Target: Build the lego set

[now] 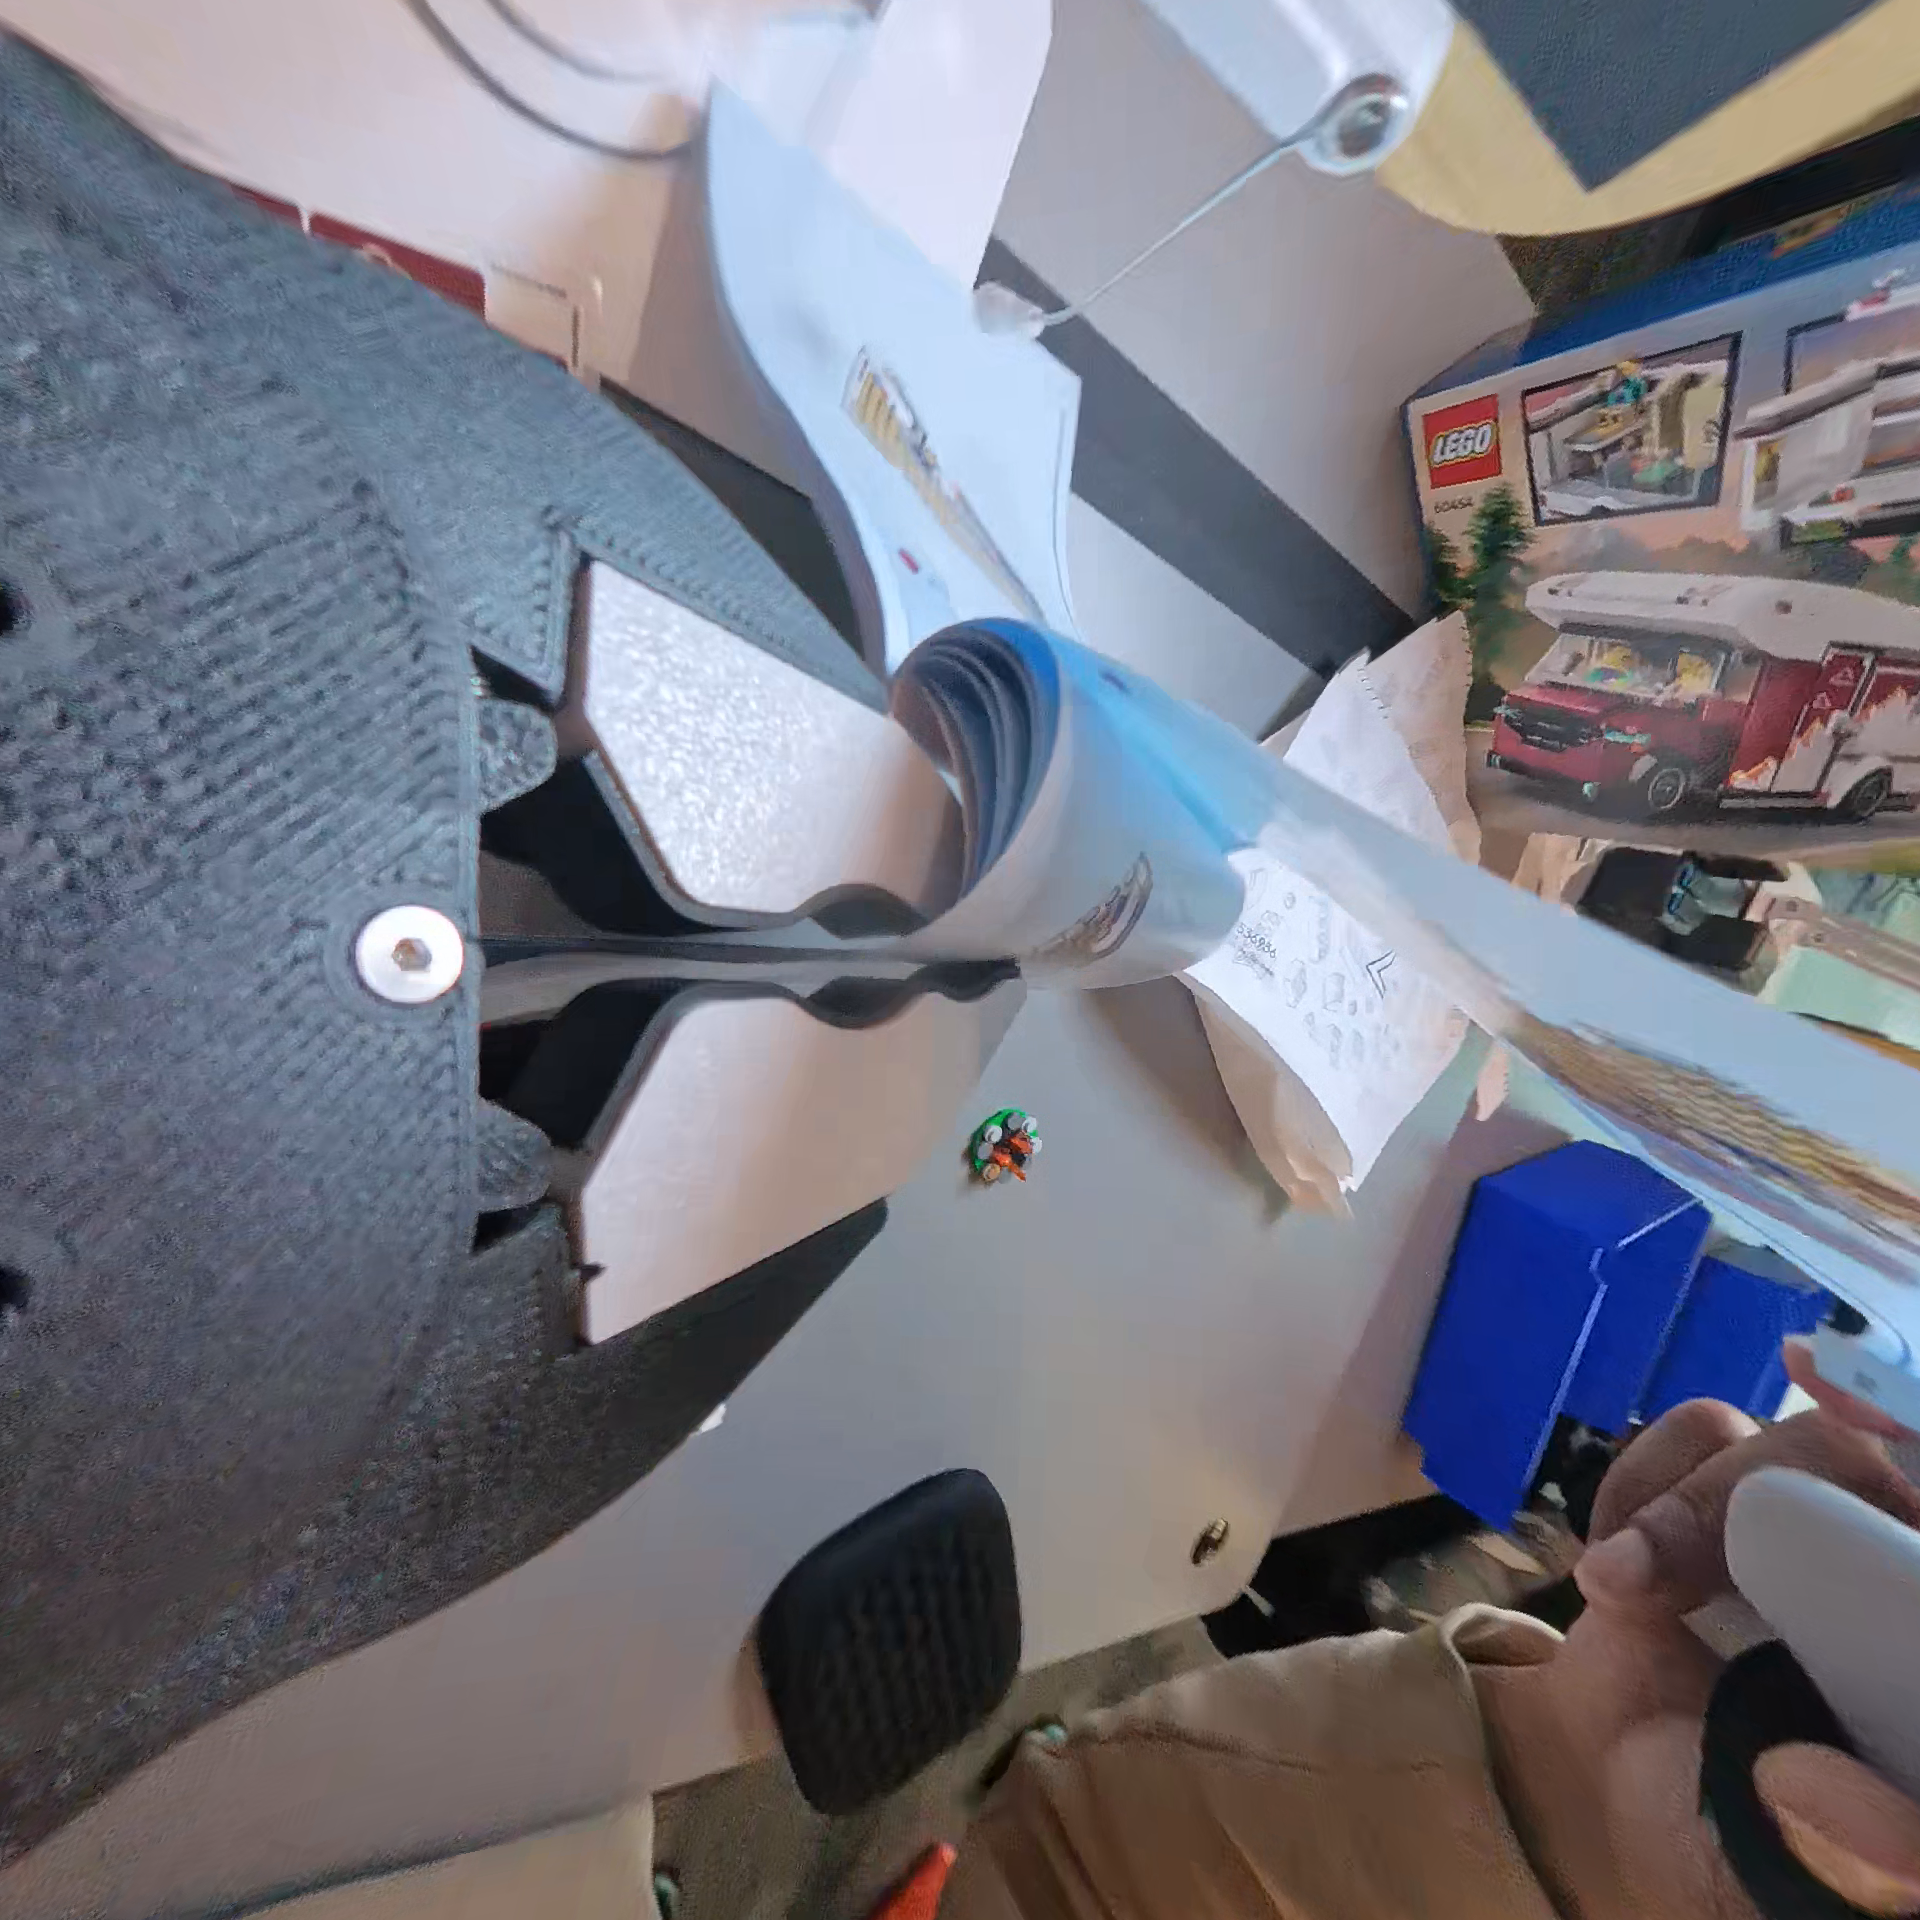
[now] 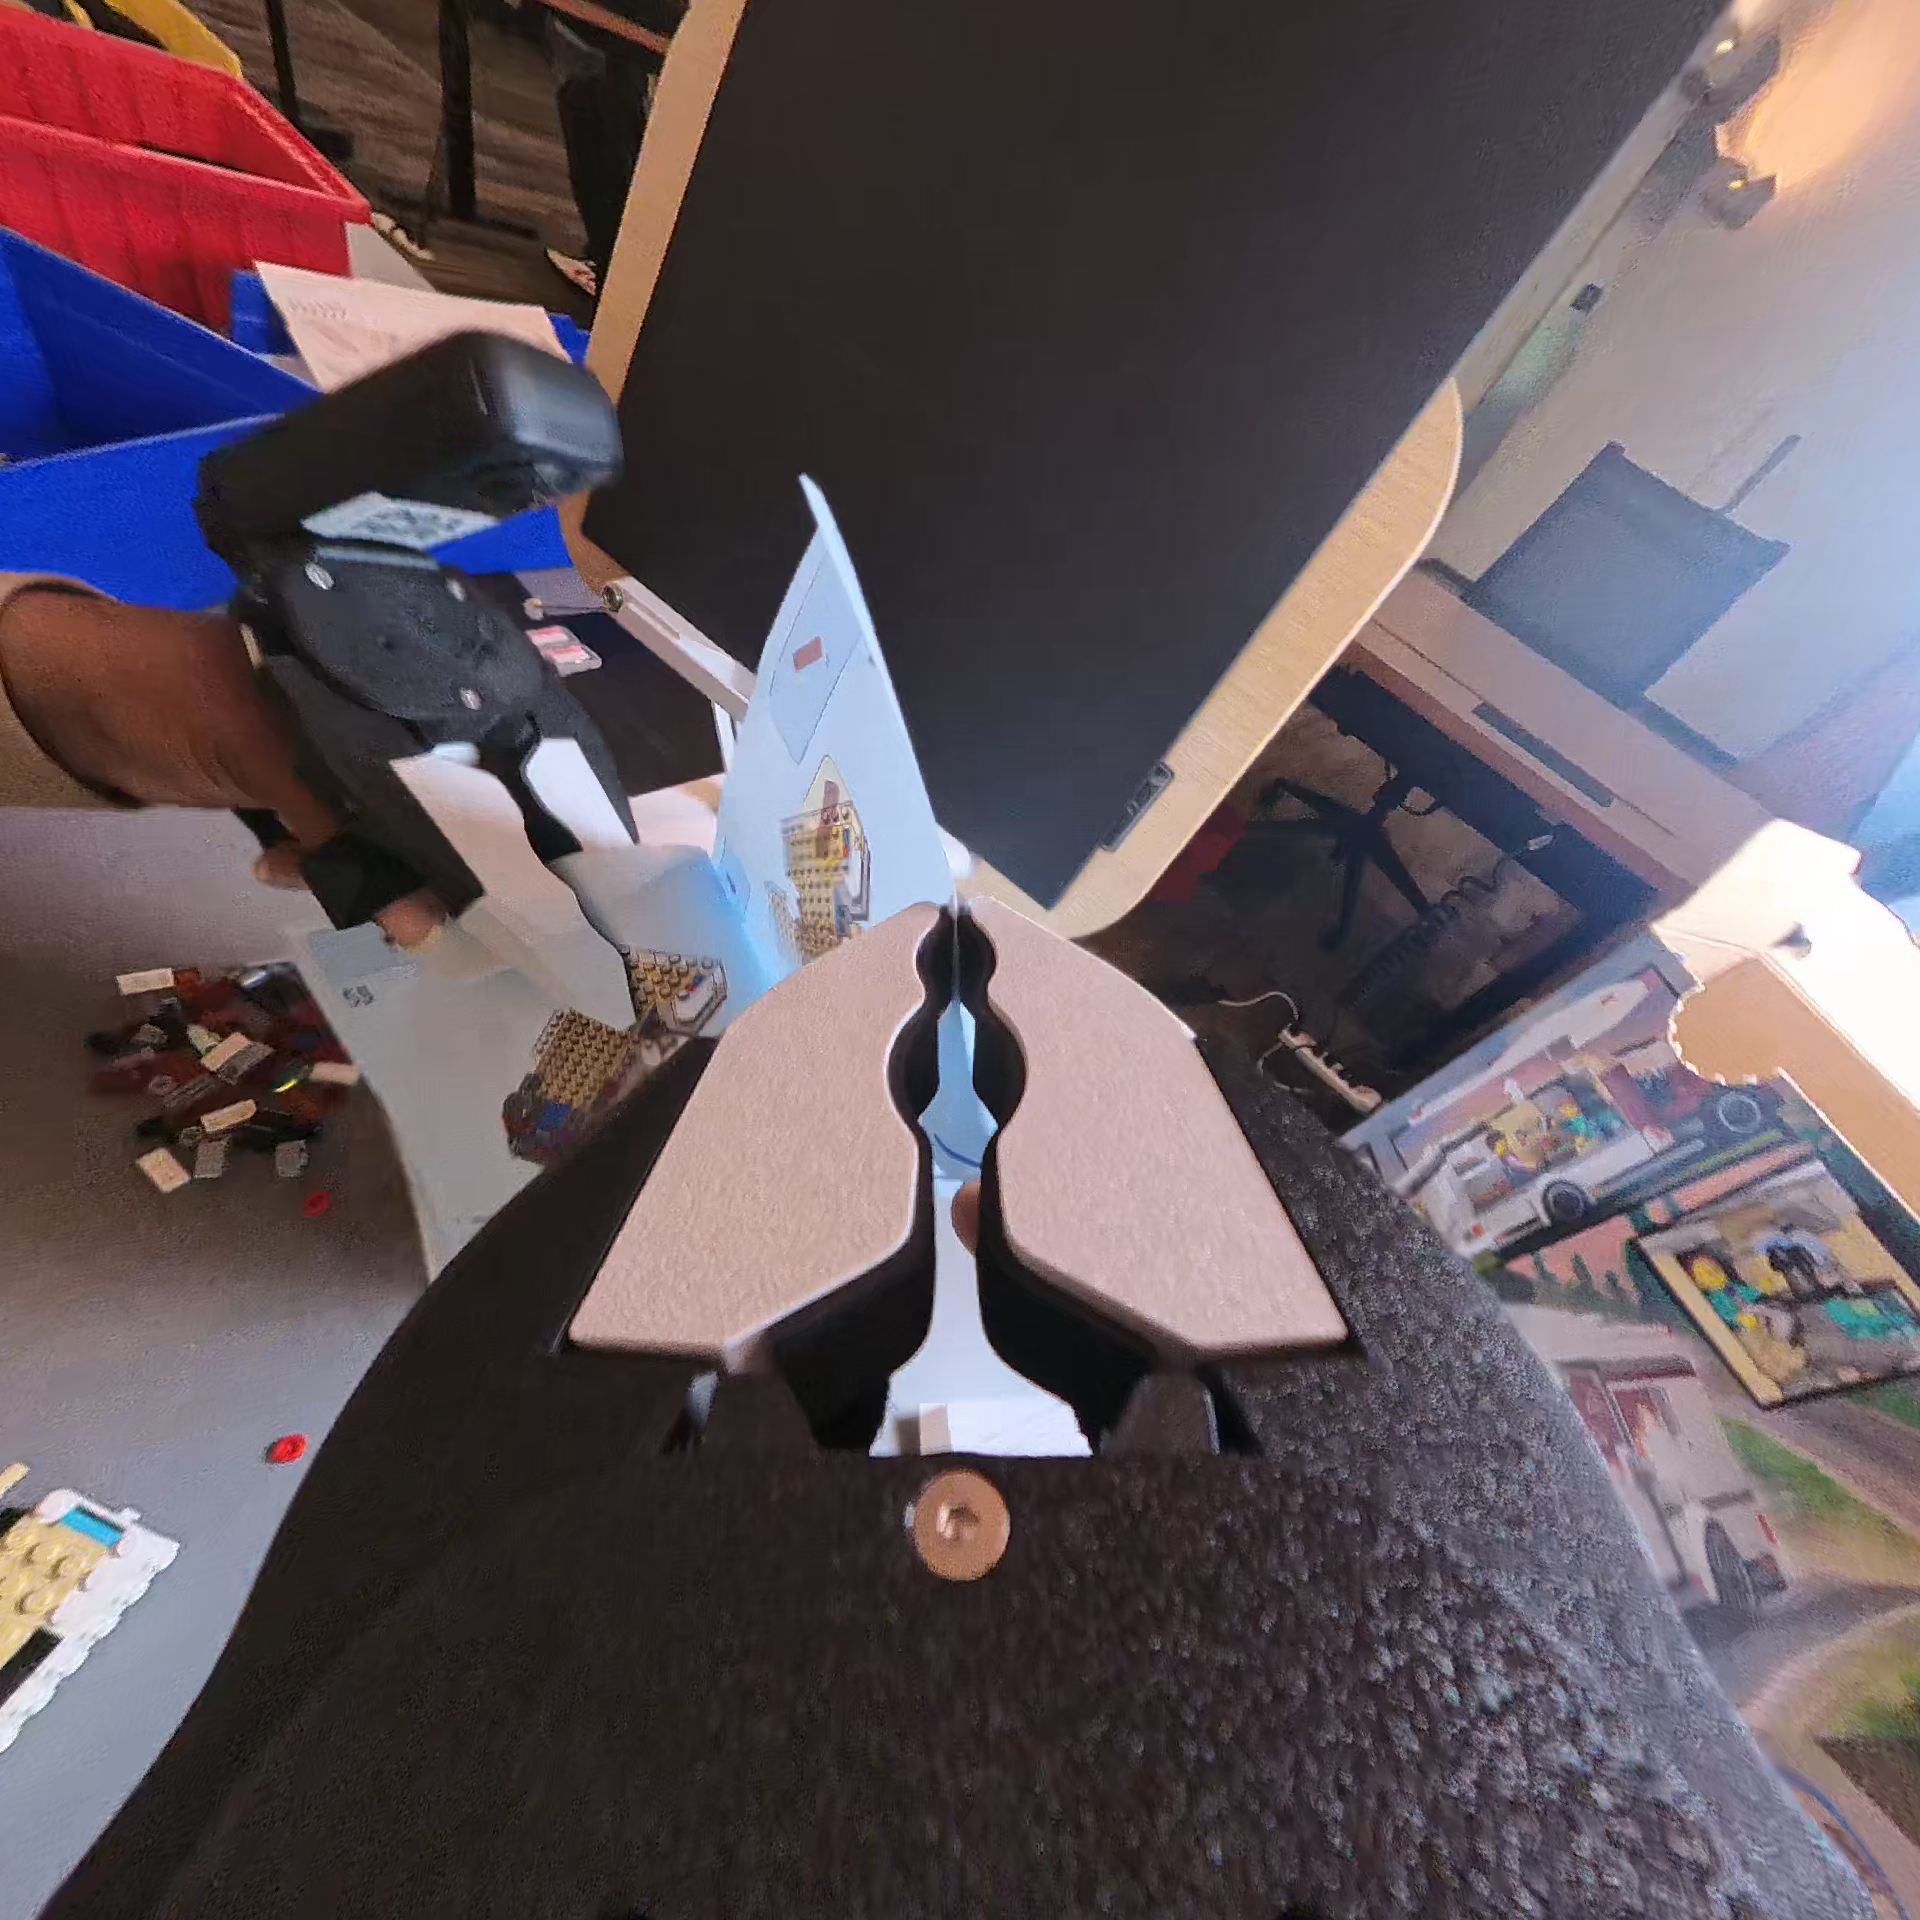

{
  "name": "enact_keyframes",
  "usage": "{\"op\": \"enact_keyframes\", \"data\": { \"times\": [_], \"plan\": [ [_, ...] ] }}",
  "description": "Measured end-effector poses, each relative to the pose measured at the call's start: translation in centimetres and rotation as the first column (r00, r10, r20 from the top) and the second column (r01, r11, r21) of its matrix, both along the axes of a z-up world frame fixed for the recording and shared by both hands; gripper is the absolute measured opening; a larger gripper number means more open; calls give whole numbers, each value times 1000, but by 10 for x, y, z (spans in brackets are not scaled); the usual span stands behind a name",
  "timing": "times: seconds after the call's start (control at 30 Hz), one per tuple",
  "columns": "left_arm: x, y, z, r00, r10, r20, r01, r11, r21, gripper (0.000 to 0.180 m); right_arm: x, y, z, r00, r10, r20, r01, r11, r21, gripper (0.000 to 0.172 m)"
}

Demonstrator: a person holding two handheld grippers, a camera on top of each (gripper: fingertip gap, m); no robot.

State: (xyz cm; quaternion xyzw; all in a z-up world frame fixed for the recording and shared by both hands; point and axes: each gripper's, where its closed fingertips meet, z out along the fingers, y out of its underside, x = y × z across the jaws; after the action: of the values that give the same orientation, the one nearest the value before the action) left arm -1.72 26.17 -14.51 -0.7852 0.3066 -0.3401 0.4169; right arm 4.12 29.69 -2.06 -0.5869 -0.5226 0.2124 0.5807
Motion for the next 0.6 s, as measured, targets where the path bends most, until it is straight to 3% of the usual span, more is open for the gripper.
{"op": "enact_keyframes", "data": {
  "times": [0.2,0.33,0.5,0.6],
  "plan": [
    [4,-5,18,968,-53,-245,72,995,68,2,36,7,-30,998,-51,-26,49,995,-82,1],
    [1,-11,34,930,-66,-363,110,989,101,2,47,1,-40,998,-16,-53,10,993,-119,0],
    [-5,-27,60,864,-97,-494,183,975,129,2,51,-20,-33,997,62,-47,-66,995,-76,0],
    [-10,-40,78,799,-138,-586,261,956,131,2,47,-52,-33,976,219,3,-217,968,-122,1]
  ]
}}
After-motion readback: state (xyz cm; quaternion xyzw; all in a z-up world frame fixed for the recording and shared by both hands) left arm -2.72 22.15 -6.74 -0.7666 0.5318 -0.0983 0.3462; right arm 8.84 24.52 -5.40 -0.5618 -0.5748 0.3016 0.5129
